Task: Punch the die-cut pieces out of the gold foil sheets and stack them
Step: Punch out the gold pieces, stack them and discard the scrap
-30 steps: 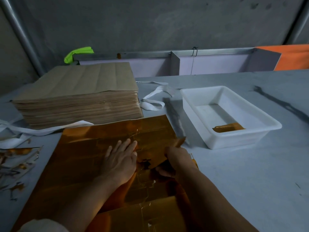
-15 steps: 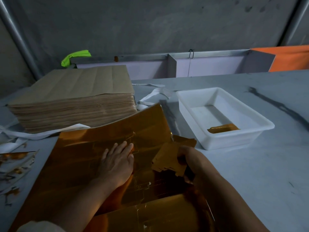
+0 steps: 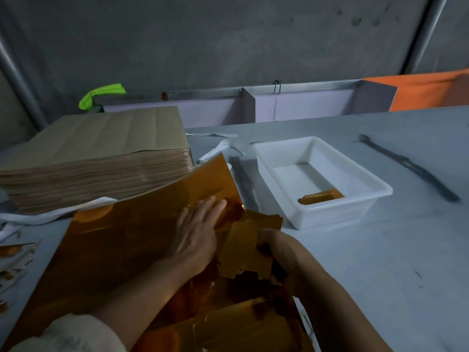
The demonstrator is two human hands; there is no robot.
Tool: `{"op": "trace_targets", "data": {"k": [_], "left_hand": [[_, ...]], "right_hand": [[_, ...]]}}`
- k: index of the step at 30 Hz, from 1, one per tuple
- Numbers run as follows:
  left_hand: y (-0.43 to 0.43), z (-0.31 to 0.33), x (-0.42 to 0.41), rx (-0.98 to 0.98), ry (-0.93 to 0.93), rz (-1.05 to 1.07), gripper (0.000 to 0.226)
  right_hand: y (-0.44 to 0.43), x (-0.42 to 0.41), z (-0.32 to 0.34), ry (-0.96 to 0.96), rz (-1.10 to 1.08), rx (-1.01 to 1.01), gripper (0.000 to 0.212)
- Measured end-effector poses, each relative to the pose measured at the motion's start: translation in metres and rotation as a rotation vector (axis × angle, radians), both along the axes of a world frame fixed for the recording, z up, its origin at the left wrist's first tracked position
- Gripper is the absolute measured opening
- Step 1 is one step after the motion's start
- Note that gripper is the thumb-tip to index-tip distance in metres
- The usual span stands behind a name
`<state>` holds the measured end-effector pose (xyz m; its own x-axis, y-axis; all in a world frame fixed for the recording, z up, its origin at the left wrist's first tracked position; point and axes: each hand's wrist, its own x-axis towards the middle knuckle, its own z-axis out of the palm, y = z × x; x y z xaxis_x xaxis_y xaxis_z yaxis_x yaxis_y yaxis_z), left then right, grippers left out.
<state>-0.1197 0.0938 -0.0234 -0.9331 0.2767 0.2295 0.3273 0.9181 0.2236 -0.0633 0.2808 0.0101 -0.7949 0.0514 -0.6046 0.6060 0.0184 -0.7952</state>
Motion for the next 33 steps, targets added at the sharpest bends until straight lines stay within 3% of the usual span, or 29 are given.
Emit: {"op": "trace_targets", "data": {"k": [8, 12, 16, 20, 26, 29, 33], "left_hand": [[0.031, -0.006, -0.049, -0.177, -0.234, -0.164, 0.088], [0.029, -0.021, -0.061, -0.122, -0.369, -0.175, 0.082], [0.029, -0.028, -0.067, -0.259, -0.324, -0.267, 0.097], [0.028, -0.030, -0.064, -0.240, -0.317, -0.252, 0.101], [0.032, -0.017, -0.052, -0.162, -0.346, -0.214, 0.070], [0.034, -0.008, -0.045, -0.146, -0.388, -0.199, 0.079], [0.029, 0.000, -0.038, 0.125, -0.349, -0.053, 0.090]], "right_hand": [[0.003, -0.008, -0.005, 0.004, 0.024, -0.015, 0.008], [0.005, -0.015, -0.006, -0.069, 0.033, -0.008, 0.016], [0.010, -0.019, -0.012, -0.111, 0.046, -0.006, 0.031], [0.011, -0.016, -0.013, -0.095, 0.030, -0.023, 0.031], [0.025, 0.000, -0.013, -0.032, -0.024, -0.062, 0.014], [0.040, 0.011, -0.017, -0.007, -0.086, -0.030, 0.021], [0.067, 0.028, -0.019, -0.018, -0.200, 0.009, 0.025]]}}
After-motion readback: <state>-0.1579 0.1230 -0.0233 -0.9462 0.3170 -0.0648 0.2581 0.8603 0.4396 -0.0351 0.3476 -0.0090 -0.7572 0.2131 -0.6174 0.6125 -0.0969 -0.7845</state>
